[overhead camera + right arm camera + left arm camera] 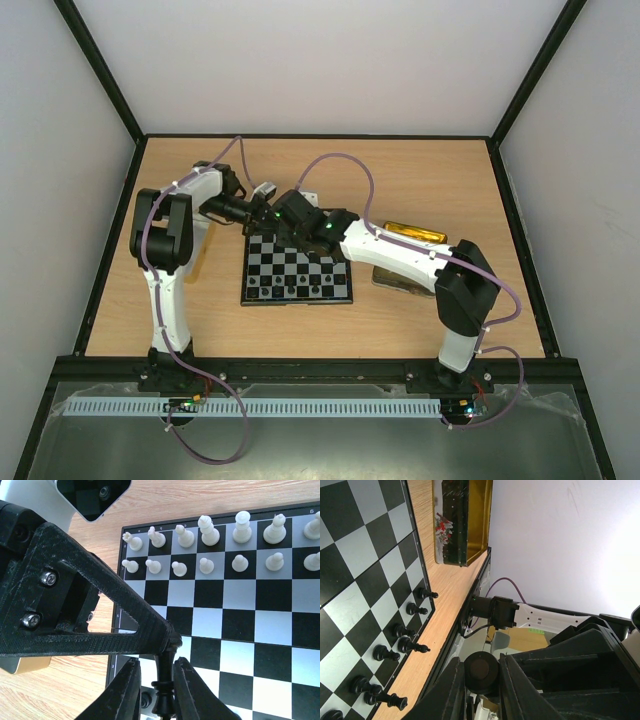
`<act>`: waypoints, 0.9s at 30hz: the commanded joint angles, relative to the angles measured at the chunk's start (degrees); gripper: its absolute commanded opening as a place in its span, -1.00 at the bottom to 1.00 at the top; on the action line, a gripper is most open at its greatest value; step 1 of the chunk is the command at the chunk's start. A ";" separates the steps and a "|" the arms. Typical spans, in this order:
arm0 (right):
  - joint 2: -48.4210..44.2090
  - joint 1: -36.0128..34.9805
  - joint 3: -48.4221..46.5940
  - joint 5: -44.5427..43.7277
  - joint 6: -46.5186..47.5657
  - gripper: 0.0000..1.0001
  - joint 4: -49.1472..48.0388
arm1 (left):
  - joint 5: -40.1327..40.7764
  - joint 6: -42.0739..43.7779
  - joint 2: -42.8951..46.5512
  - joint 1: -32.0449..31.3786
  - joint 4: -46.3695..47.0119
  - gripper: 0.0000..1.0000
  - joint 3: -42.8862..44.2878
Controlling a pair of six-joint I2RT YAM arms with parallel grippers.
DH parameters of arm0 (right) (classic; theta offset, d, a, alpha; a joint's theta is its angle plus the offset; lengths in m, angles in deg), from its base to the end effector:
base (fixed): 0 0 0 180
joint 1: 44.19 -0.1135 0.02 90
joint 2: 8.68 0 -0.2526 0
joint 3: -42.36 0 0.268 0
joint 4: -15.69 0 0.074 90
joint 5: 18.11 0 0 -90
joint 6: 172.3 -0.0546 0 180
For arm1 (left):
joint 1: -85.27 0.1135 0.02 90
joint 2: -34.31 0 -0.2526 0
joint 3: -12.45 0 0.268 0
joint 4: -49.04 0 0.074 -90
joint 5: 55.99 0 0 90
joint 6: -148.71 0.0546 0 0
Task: Set up the chess pieces on the board
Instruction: Adjust the chess piece.
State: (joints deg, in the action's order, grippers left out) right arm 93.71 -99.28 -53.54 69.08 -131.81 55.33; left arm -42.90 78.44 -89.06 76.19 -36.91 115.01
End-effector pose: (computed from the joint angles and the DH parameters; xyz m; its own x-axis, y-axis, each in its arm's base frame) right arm 0.2480 0.3507 0.2373 -0.8760 0.0720 -0.4769 -0.2054 0.8388 0.5041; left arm 0.3713 -0.1132 0.1465 -0.9716 0.2327 -0.0434 0.0918 0.2012 -0.9752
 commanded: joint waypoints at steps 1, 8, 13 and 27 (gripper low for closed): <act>0.58 0.20 0.95 0.20 -0.56 -0.62 -0.36 | -0.90 0.99 -1.13 -0.15 -1.32 -0.95 0.81; 0.39 0.25 1.21 0.63 -0.52 -0.56 0.09 | -0.89 1.01 -0.96 -0.15 -1.34 -0.95 0.91; 0.41 0.24 1.26 0.84 -0.40 -0.59 0.13 | -0.92 1.08 -1.25 -0.15 -1.34 -0.95 1.02; 0.36 0.25 1.06 0.93 0.03 -0.96 0.07 | -0.71 1.19 -1.39 -0.12 -1.33 -0.95 0.90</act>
State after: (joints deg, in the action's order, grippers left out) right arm 93.71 -99.21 -52.58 70.39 -131.99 55.40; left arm -42.85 78.65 -89.28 76.21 -36.98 115.01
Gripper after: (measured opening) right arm 0.050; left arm 0.143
